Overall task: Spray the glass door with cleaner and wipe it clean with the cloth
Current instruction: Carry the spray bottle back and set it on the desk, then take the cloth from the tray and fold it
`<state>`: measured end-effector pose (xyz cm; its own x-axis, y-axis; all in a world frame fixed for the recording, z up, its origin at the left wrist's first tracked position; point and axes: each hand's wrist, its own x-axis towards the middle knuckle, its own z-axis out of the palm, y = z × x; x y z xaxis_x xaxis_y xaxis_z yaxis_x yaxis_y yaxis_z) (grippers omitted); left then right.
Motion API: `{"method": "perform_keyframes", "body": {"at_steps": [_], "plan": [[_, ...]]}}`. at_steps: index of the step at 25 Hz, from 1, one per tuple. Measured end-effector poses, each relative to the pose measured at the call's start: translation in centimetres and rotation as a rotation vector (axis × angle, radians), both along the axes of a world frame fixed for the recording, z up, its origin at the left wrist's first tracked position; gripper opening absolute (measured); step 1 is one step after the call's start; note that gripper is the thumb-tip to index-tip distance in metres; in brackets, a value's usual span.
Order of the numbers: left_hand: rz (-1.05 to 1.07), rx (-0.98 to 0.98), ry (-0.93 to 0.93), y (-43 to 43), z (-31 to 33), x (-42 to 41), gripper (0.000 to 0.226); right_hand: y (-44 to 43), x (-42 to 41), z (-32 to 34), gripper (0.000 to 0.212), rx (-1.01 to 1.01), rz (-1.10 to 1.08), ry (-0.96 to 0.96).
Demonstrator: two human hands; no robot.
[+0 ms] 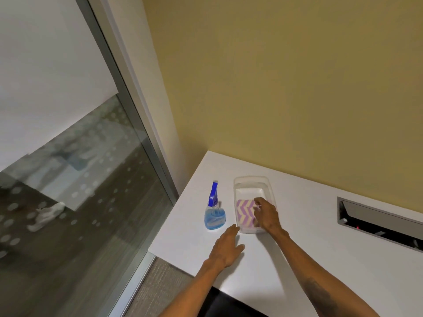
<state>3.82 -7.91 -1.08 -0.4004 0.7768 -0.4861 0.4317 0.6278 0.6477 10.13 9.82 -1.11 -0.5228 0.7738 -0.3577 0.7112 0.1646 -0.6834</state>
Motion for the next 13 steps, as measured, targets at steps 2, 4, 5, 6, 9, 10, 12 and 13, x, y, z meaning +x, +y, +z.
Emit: {"method": "perform_keyframes", "body": {"at_steps": [2,4,5,6,9,10,12,13], "plan": [[-0.032,-0.005,0.023,1.5,-0.7,0.3,0.072,1.5,-0.1,-0.9,0.047,-0.012,0.065,-0.04],[-0.1,-0.022,0.074,3.2,-1.6,0.0,0.071,2.7,-0.8,-1.9,0.051,-0.008,0.149,-0.095],[-0.151,-0.031,0.114,3.9,-2.0,-0.3,0.07,3.3,-1.3,-2.5,0.054,0.002,0.196,-0.129],[-0.199,-0.038,0.157,4.6,-2.4,-0.8,0.069,3.7,-1.8,-3.1,0.058,0.013,0.243,-0.162],[-0.283,-0.065,0.221,5.6,-4.0,-2.2,0.068,4.6,-2.9,-5.1,0.067,0.006,0.336,-0.236],[-0.305,-0.08,0.223,5.6,-4.7,-2.3,0.069,4.7,-3.1,-5.8,0.069,0.017,0.366,-0.266],[-0.35,-0.103,0.228,5.4,-5.8,-2.1,0.072,5.2,-3.4,-7.1,0.072,0.095,0.461,-0.355],[-0.355,-0.104,0.224,5.3,-6.2,-1.8,0.074,5.5,-3.5,-7.5,0.075,0.136,0.51,-0.404]]}}
